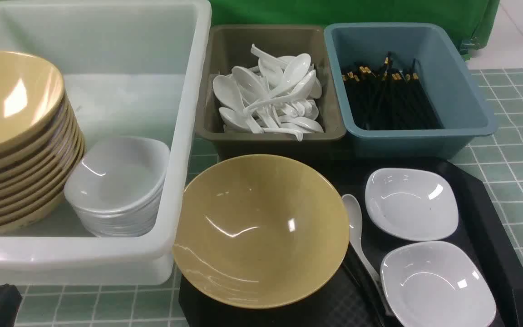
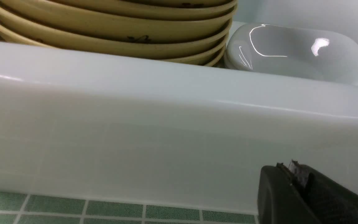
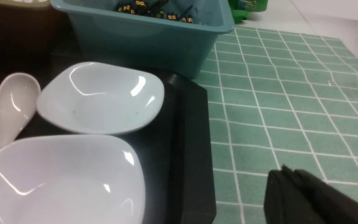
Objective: On blue table put chopsticks spoon bowls plates into blue grey white boxes.
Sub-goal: 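Grasp the large bowl on the tray by its rim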
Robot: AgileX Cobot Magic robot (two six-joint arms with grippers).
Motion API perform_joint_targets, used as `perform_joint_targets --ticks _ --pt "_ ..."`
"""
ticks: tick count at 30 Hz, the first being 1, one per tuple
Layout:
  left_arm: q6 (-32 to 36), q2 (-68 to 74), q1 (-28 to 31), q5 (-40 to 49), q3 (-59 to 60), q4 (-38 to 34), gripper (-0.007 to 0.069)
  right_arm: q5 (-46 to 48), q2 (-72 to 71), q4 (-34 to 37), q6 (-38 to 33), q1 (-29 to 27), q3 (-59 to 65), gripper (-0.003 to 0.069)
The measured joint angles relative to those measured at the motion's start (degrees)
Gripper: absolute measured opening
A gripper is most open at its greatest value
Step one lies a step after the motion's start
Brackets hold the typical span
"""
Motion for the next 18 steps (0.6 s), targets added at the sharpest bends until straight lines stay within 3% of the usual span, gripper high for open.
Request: perform_joint_targets --ticks 18 --pt "0.0 0.0 0.0 0.0 0.0 0.0 0.0005 0.0 0.0 0.0 0.0 0.0 0.0 0.0071"
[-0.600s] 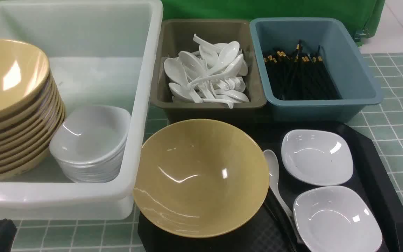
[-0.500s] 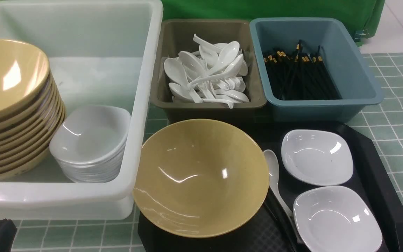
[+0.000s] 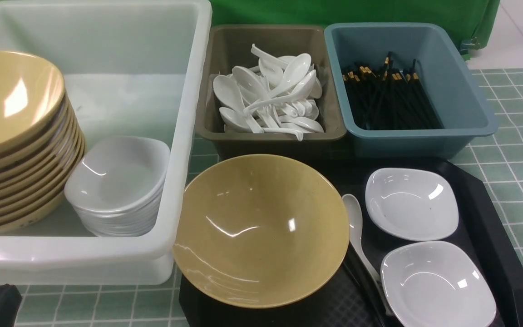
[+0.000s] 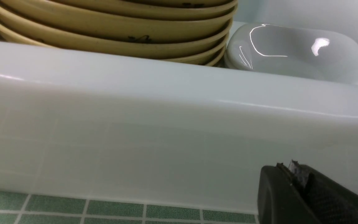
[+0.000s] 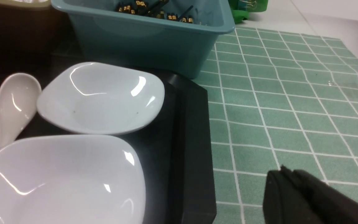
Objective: On blue table put chopsticks spoon bowls plates into blue grey white boxes.
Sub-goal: 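Grasp the large bowl on the tray by its rim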
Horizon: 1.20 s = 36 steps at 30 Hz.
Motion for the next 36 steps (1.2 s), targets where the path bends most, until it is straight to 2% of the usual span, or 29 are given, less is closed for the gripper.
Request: perform_joint_targets --ticks 14,20,23,25,28,29,31,32,33,34,35,36 --pt "0.3 0.0 0.0 -0.5 0.1 4.3 0.0005 -0.4 0.0 0.0 -0.1 0.0 0.0 0.0078" --pt "0.4 0.0 0.0 -6.9 0.2 6.3 0.0005 -8.8 0.0 0.0 -0.1 0.0 0.3 0.0082" --pt "0.4 0.0 0.0 -17.7 0.2 6.5 0.0005 -17.4 0.0 0.0 -0.1 0.0 0.3 0.0087" --pt "0.4 0.0 0.0 -29.2 0.2 6.5 0.0005 -27.8 0.0 0.0 0.0 0.0 0.3 0.0090" --pt "0.3 0.0 0.0 -39.5 0.2 6.6 0.0005 -36.7 0.0 0.0 1.9 0.0 0.3 0.0094" --pt "0.2 0.0 0.0 -40.2 0.2 6.7 0.0005 -37.3 0.0 0.0 1.9 0.0 0.3 0.0094" --pt "0.2 0.0 0.0 -48.0 0.2 6.7 0.0005 -44.9 0.0 0.1 9.8 0.0 0.3 0.0097" --pt "0.2 0.0 0.0 -50.2 0.2 6.7 0.0005 -45.5 0.0 0.1 11.5 0.0 0.3 0.0097" --pt "0.0 0.0 0.0 -55.2 0.2 6.3 0.0005 -49.2 -0.1 0.2 18.0 0.0 0.3 0.0099" --pt "-0.4 0.0 0.0 -57.2 0.2 6.1 0.0005 -49.7 -0.1 0.2 20.5 0.0 0.3 0.0099" --pt "-1.6 0.0 0.0 -61.8 0.2 5.4 0.0005 -51.3 -0.1 0.2 25.8 0.0 0.3 0.0100" --pt "-1.6 0.0 0.0 -62.2 0.2 5.3 0.0005 -51.5 -0.1 0.2 26.5 0.0 0.3 0.0100"
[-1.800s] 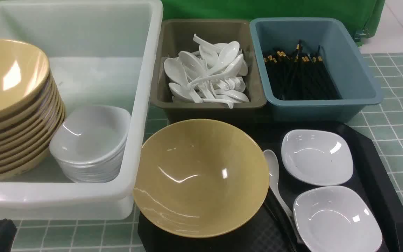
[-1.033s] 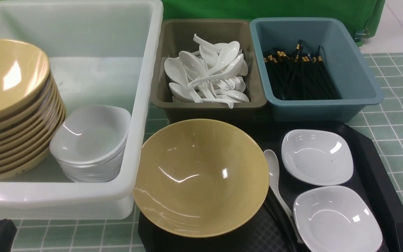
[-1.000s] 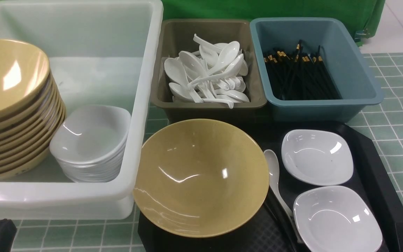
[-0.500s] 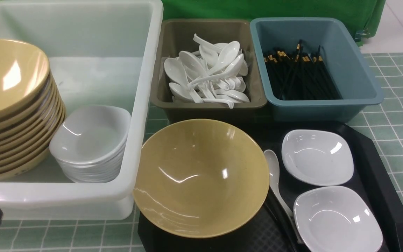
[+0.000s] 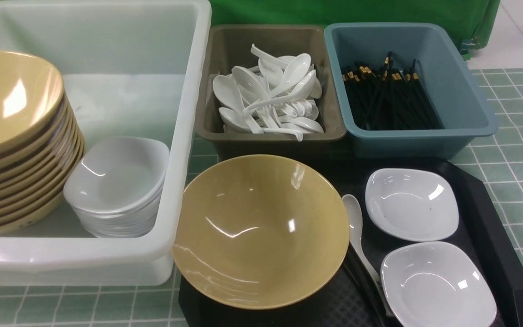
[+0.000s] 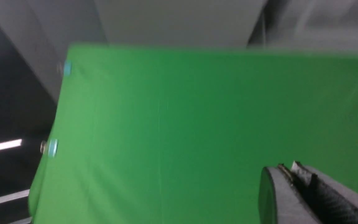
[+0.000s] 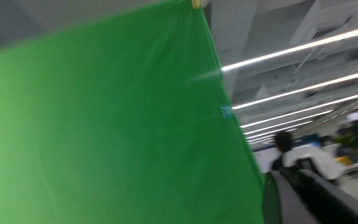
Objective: On blue table put chopsticks spoon bowls plates into blue grey white boxes.
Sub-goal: 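Grasp the large bowl on the tray by its rim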
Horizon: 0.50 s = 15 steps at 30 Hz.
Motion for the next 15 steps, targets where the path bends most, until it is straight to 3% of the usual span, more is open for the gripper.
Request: perform_joint_targets --ticks 3,5,7,9,15 --pt "-3.4 -0.1 0.0 0.5 -1.6 -1.8 0.0005 -0.3 0.0 -0.1 5.9 0.0 -1.0 0.0094" --pt "-5.0 0.7 0.0 12.4 -10.0 0.5 0.0005 7.1 0.0 -0.1 4.7 0.0 -7.2 0.0066" --pt "-6.2 5.3 0.0 25.2 -19.9 4.0 0.0005 16.9 1.4 -0.2 1.0 0.0 -16.4 0.0042" --pt "-7.5 10.1 0.0 31.0 -26.6 4.4 0.0005 22.8 3.8 -0.3 -2.9 0.0 -22.6 0.0042" --pt "-12.9 26.0 -0.1 35.5 -35.4 4.4 0.0005 39.8 12.0 -0.5 -18.4 0.0 -31.3 0.0042"
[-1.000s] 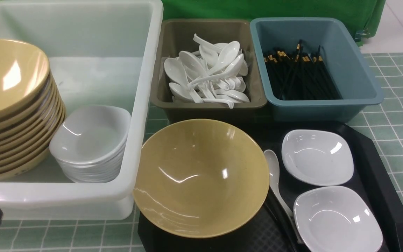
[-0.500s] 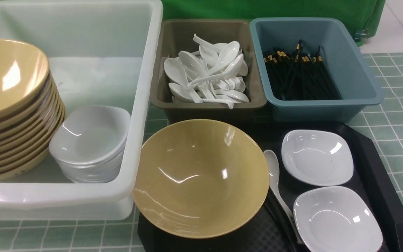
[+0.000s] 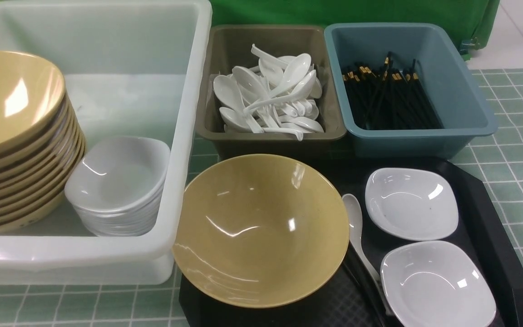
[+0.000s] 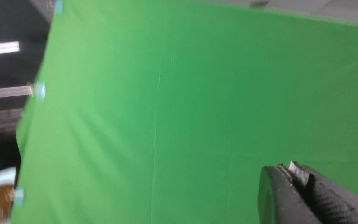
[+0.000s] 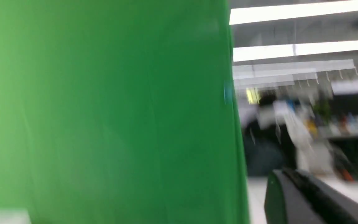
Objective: On blue table put chopsticks spoon bowls plates into blue grey white boxes.
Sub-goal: 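Grasp the large bowl on the tray by its rim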
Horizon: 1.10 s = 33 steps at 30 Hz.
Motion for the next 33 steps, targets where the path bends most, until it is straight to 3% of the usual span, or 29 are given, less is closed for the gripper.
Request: perform_joint_targets --ticks 3,7,10,11,14,19,25,33 --pt "-5.3 6.2 -2.0 4.8 -2.3 0.1 0.0005 10.7 4.8 0.0 -5.2 0.1 -0.1 0.0042" --pt "-8.3 14.7 -9.8 18.2 -8.9 1.0 0.0005 21.3 9.4 0.6 -6.6 1.6 1.3 0.0042" --pt "-4.1 21.5 -18.4 30.8 -15.9 1.3 0.0005 27.3 12.5 3.5 -9.4 4.3 3.9 0.0042" --pt "-1.0 25.8 -23.8 37.3 -19.9 1.3 0.0005 29.7 14.0 5.4 -12.9 6.1 5.8 0.0042" --pt "4.8 34.2 -32.7 46.2 -26.6 0.3 0.0005 30.9 15.7 9.2 -19.4 9.4 8.6 0.0042" --pt "9.1 49.4 -41.3 55.9 -37.5 -0.2 0.0005 27.4 16.1 13.2 -23.8 12.8 9.2 0.0042" --pt "10.5 66.4 -43.5 57.1 -45.9 -0.1 0.0005 27.5 16.1 14.4 -24.4 13.3 9.2 0.0042" --pt "10.7 83.0 -43.5 55.9 -47.7 -3.3 0.0005 27.0 16.1 14.5 -24.4 13.6 9.2 0.0043"
